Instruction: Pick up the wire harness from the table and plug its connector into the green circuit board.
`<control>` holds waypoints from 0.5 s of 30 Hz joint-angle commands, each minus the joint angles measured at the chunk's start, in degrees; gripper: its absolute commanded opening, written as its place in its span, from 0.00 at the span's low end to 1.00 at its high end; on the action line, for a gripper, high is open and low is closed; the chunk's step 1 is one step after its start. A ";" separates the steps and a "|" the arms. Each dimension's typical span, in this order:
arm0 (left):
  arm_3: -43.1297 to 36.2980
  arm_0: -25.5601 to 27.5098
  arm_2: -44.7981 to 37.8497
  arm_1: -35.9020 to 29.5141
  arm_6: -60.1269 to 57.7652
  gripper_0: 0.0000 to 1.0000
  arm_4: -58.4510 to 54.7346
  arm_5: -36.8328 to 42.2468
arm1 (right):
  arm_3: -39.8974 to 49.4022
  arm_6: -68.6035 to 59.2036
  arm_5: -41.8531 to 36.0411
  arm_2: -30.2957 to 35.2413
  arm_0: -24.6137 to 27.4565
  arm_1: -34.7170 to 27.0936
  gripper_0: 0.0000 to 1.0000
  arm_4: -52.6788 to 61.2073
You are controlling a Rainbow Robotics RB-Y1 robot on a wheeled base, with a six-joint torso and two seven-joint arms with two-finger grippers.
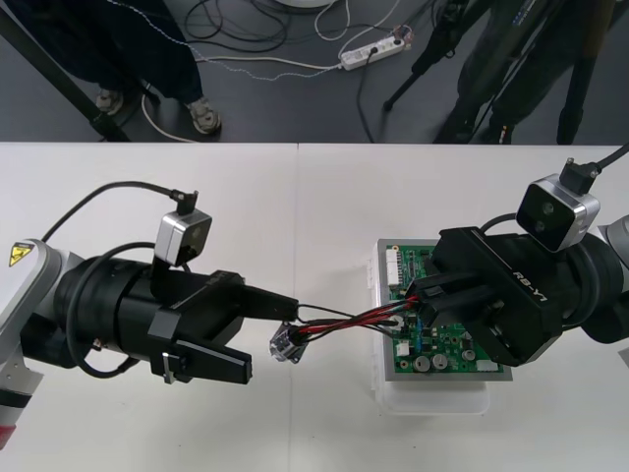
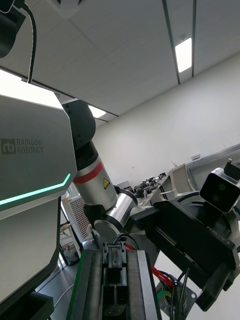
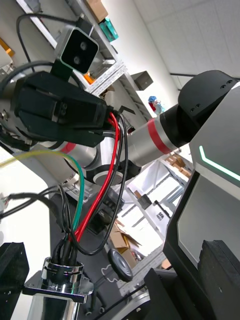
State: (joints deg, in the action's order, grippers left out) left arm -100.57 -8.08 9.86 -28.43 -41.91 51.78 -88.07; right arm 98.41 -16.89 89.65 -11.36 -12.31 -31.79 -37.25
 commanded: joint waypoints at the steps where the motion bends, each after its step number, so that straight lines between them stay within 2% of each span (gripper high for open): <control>1: -2.26 -3.26 -2.65 -2.86 5.96 1.00 -1.15 -1.93 | 2.23 1.95 0.35 1.08 0.53 0.33 0.00 -0.19; 15: -2.17 -9.15 -2.56 -6.12 13.96 1.00 -1.15 1.67 | 2.93 1.43 0.35 3.28 0.53 0.33 0.00 -0.36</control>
State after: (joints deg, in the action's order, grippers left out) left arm -100.60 -13.54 8.70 -32.52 -30.60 51.53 -88.00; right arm 99.04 -16.89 89.65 -9.81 -12.27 -31.79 -37.31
